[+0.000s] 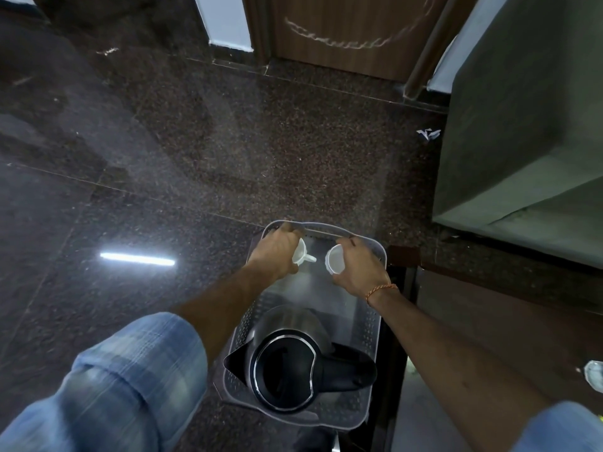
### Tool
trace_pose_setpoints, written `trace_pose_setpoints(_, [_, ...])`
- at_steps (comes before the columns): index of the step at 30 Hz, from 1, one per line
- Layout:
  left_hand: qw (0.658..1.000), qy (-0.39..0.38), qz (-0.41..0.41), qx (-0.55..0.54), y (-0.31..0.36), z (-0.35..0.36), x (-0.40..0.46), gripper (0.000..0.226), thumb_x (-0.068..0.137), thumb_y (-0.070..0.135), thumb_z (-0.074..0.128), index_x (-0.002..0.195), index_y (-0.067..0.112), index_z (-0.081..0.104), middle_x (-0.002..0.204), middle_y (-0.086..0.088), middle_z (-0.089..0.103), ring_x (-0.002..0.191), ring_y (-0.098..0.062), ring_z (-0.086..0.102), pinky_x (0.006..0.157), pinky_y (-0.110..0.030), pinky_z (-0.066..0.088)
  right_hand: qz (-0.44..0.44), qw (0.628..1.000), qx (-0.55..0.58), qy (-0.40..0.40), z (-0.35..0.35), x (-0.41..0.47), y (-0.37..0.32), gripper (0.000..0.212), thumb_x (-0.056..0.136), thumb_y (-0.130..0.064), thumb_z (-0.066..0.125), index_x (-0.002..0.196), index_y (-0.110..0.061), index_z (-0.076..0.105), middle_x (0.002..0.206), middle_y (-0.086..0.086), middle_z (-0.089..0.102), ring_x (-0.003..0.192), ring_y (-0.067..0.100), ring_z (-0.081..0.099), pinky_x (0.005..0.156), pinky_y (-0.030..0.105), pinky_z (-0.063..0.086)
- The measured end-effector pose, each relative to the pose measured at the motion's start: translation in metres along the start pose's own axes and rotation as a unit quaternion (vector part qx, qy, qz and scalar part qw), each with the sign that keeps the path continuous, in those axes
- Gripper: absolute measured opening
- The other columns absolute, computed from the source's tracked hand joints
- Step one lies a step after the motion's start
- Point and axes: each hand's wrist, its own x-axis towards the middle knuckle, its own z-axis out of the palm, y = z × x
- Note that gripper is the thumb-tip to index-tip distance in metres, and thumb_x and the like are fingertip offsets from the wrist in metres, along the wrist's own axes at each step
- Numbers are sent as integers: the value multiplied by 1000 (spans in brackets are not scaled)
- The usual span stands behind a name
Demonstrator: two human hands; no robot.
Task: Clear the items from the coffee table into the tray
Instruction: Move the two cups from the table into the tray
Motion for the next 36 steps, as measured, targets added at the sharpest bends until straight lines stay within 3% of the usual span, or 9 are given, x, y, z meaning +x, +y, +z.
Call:
trace_pose_setpoints(13, [999,17,-2,30,7,9,-6,78,75,23,80,141,13,39,138,-13,46,126,-34,50,106,-40,42,-9,999,-33,17,2,-2,-4,78,74,-24,79,141,-13,39,141,12,45,127,30,49,103,38,45])
trace_pose_setpoints(19, [994,55,10,89,26,-27,-24,72,72,40,82,131,17,46,127,-6,52,118,-28,53,86,-44,52,-22,997,-53,56,-26,-24,-10,79,75,-33,77,140,-13,38,139,13,46,124,33,50,101,41,47])
trace_pose_setpoints(28, [983,107,97,115,128,-83,-54,70,70,52,77,125,17,52,122,-7,53,113,-31,55,79,-47,50,-28,991,8,132,-110,-92,14,83,75,-29,77,145,-11,36,141,17,42,127,38,46,104,46,44])
trace_pose_setpoints(32, [978,110,132,119,193,-77,-67,65,70,50,76,120,15,54,120,-9,54,112,-33,55,78,-48,50,-23,986,38,163,-136,-145,53,82,76,-32,76,145,-12,36,141,17,42,126,38,48,103,48,44])
trace_pose_setpoints(36, [968,96,187,140,276,-60,-79,69,71,51,74,126,16,52,123,-8,52,113,-31,53,79,-48,50,-9,979,54,197,-158,-207,118,81,75,-23,73,146,-11,36,140,16,43,124,37,49,102,46,45])
